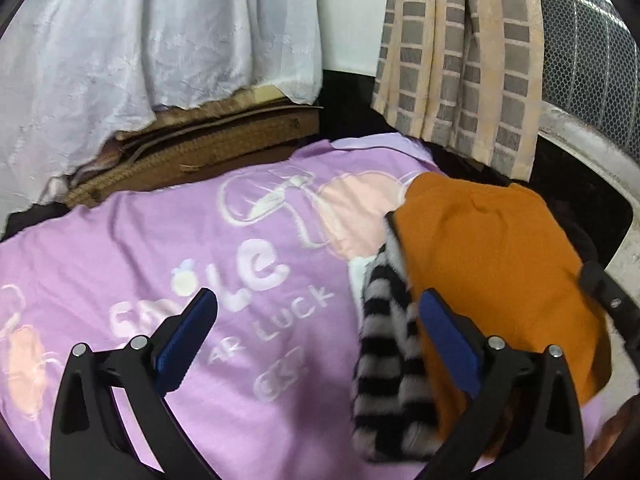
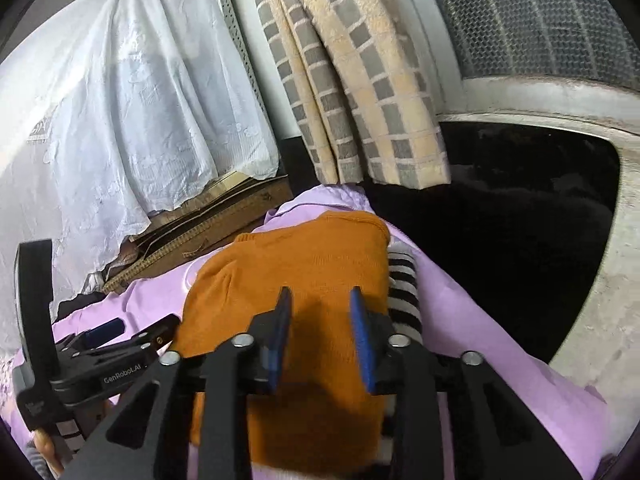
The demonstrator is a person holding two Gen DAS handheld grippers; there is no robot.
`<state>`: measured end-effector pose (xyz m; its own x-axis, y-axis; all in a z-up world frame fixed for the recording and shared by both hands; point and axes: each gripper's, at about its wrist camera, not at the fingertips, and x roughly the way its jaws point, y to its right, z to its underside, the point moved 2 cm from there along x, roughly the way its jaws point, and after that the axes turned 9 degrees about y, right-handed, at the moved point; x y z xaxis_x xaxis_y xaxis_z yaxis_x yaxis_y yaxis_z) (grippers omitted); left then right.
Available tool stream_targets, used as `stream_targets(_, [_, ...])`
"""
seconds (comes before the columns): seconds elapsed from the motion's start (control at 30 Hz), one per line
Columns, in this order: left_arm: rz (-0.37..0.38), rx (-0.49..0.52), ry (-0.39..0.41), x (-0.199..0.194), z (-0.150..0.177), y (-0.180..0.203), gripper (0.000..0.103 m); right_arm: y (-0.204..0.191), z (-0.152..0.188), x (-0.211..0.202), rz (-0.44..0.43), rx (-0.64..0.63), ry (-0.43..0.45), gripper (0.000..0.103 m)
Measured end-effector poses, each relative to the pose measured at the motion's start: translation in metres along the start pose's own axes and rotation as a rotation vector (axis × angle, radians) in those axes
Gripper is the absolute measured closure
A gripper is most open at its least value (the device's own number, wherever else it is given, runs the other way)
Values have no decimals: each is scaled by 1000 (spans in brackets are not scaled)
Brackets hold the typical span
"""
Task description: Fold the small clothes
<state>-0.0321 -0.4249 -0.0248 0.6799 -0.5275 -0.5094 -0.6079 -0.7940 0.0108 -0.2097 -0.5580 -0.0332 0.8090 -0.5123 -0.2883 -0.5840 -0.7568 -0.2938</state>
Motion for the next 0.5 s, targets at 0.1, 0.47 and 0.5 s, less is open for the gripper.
stream_targets(0.1, [-11,-14,16,-19,7,-6,4,2,6,-18,18,15,-9,58])
stream_targets(0.47, [10,22,89,-91,24,-12,4,-15,22,-83,46,-11,-10,28])
stream_targets(0.5, [13,26,92,-96,26,-12,4,-17,22,-88,48,-13,-6,26])
